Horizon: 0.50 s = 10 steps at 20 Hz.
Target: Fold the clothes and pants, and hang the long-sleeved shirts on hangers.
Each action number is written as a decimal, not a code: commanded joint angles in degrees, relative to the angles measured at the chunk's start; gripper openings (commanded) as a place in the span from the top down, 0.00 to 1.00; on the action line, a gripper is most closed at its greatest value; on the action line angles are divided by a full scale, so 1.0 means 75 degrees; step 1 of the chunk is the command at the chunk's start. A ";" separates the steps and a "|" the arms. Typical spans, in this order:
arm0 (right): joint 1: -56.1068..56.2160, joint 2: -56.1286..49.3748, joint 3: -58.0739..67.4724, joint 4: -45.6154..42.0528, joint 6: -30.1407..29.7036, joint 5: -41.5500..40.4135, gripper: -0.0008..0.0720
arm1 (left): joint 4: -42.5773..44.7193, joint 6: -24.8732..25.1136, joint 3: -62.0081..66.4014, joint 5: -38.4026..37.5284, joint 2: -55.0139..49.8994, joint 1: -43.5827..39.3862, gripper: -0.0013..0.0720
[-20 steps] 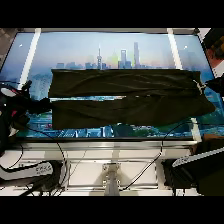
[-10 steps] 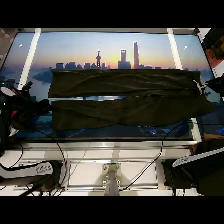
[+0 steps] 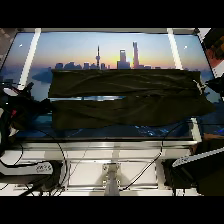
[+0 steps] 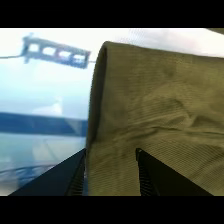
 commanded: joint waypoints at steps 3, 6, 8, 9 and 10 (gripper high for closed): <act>0.0003 0.0000 0.0000 -0.0009 0.0003 -0.0061 0.74 | -0.0484 0.0029 0.0009 -0.0061 -0.0137 -0.0003 0.91; 0.0003 0.0000 0.0000 -0.0198 0.0003 -0.0210 0.74 | -0.0749 0.0044 0.0015 -0.0399 0.0020 -0.0003 0.97; 0.0003 0.0000 0.0000 -0.0458 0.0003 -0.0242 0.74 | -0.1463 0.0463 0.0015 -0.0595 0.0434 -0.0003 0.97; 0.0003 0.0000 0.0000 -0.0597 0.0006 -0.0280 0.74 | -0.1967 0.0688 0.0015 -0.0612 0.0778 -0.0003 0.97; 0.0003 0.0000 0.0000 -0.0723 0.0009 -0.0338 0.74 | -0.2436 0.0804 0.0017 -0.0606 0.1151 -0.0003 0.97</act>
